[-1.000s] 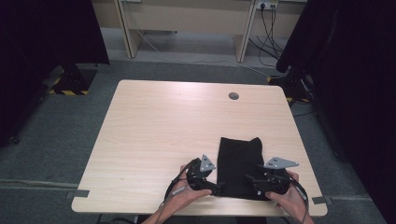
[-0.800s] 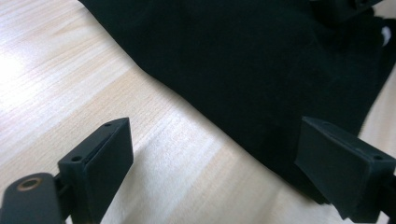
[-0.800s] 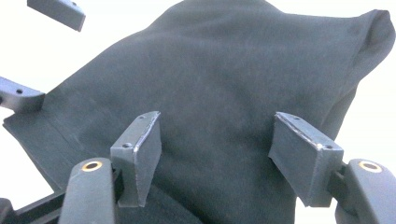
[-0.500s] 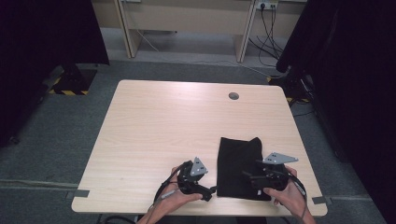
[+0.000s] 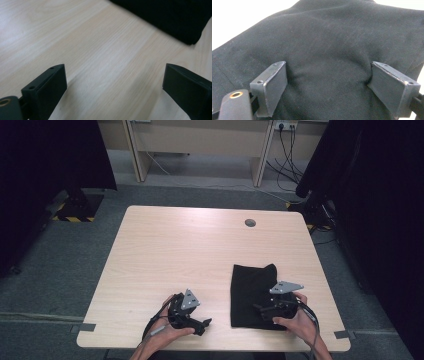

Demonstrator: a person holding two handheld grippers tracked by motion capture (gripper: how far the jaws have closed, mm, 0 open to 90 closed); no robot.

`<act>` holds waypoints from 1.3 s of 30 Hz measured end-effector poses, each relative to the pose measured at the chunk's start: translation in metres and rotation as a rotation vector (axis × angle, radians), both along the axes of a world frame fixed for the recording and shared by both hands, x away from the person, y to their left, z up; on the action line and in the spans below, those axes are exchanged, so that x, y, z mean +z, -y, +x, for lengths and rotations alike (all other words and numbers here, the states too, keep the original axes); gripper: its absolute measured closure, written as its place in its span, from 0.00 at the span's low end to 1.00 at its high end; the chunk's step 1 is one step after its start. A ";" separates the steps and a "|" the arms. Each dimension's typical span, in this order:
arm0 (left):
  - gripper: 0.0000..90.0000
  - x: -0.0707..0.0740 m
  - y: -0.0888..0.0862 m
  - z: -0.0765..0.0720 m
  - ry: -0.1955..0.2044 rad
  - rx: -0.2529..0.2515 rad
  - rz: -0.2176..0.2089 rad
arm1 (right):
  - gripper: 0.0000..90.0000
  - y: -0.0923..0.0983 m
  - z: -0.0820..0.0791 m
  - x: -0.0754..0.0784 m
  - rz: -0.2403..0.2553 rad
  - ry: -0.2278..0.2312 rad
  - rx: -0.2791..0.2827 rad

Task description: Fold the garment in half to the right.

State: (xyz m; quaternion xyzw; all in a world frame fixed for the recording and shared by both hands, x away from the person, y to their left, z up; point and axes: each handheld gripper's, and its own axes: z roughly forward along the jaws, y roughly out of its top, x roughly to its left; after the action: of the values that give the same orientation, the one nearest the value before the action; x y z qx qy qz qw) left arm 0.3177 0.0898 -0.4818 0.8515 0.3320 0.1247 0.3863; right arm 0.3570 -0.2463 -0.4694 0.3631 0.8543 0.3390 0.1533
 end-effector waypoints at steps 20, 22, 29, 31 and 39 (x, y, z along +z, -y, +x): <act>0.01 -0.003 -0.024 -0.003 0.004 0.025 0.035 | 0.18 -0.051 0.038 -0.005 0.025 0.035 0.123; 0.00 -0.003 -0.024 -0.003 0.003 0.026 0.038 | 0.18 -0.056 0.041 -0.006 0.028 0.039 0.134; 0.00 -0.004 -0.024 -0.003 0.002 0.033 0.037 | 0.18 -0.070 0.052 -0.007 0.038 0.047 0.158; 0.00 -0.004 -0.024 -0.003 0.002 0.036 0.037 | 0.17 -0.072 0.053 -0.007 0.043 0.050 0.157; 0.00 -0.004 -0.024 -0.003 0.001 0.048 0.038 | 0.18 -0.062 0.042 0.009 0.100 0.073 0.136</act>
State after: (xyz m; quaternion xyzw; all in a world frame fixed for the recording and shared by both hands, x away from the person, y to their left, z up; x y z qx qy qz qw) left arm 0.3148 0.1138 -0.4854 0.8504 0.3496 0.1407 0.3672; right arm 0.3988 -0.1838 -0.4602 0.2989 0.8529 0.4037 0.1426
